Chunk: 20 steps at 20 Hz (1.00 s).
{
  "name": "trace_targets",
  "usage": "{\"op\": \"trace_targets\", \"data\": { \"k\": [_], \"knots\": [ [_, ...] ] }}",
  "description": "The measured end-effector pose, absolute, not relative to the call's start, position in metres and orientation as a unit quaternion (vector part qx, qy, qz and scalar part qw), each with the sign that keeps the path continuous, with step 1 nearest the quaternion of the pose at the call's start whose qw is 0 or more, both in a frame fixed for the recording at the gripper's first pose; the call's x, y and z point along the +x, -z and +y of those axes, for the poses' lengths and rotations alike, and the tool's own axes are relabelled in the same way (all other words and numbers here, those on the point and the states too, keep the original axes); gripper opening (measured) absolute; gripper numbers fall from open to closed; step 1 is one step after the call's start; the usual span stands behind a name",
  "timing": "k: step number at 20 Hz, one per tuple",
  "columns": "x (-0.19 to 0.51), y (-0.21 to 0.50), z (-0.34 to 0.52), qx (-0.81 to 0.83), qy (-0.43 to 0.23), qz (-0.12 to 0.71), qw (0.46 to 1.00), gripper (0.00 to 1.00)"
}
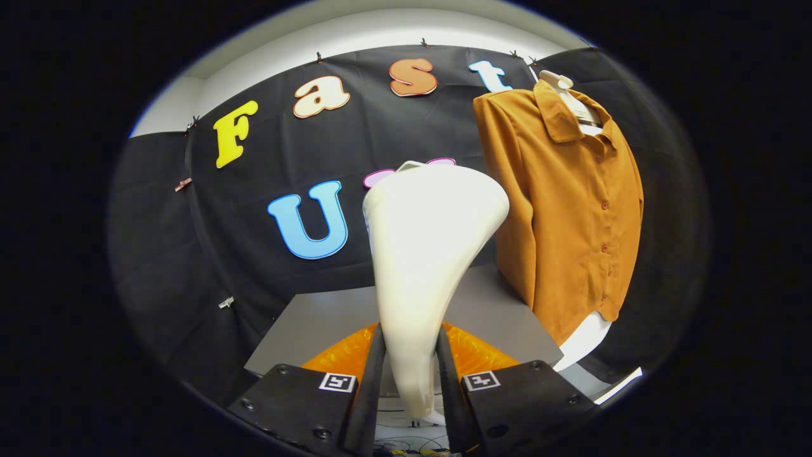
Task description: Iron the clothes twice with a garment steamer, once on the left side and once on the right side.
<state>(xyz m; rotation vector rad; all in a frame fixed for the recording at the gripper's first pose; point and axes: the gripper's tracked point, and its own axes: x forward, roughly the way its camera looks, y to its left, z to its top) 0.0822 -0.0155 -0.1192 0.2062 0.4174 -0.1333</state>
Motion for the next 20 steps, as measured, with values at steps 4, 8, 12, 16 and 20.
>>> {"op": "trace_targets", "data": {
  "k": [4, 8, 12, 16, 20],
  "knots": [
    [0.056, 0.106, -0.03, 0.1, 0.099, 0.189, 0.972, 0.47],
    [0.036, 0.086, -0.055, 0.093, 0.132, 0.163, 0.973, 0.47],
    [0.022, 0.067, -0.1, 0.087, 0.167, 0.133, 0.973, 0.47],
    [0.027, 0.058, -0.144, 0.072, 0.167, 0.123, 0.976, 0.47],
    [0.047, 0.055, -0.189, 0.074, 0.131, 0.122, 0.981, 0.47]
  ]
}}
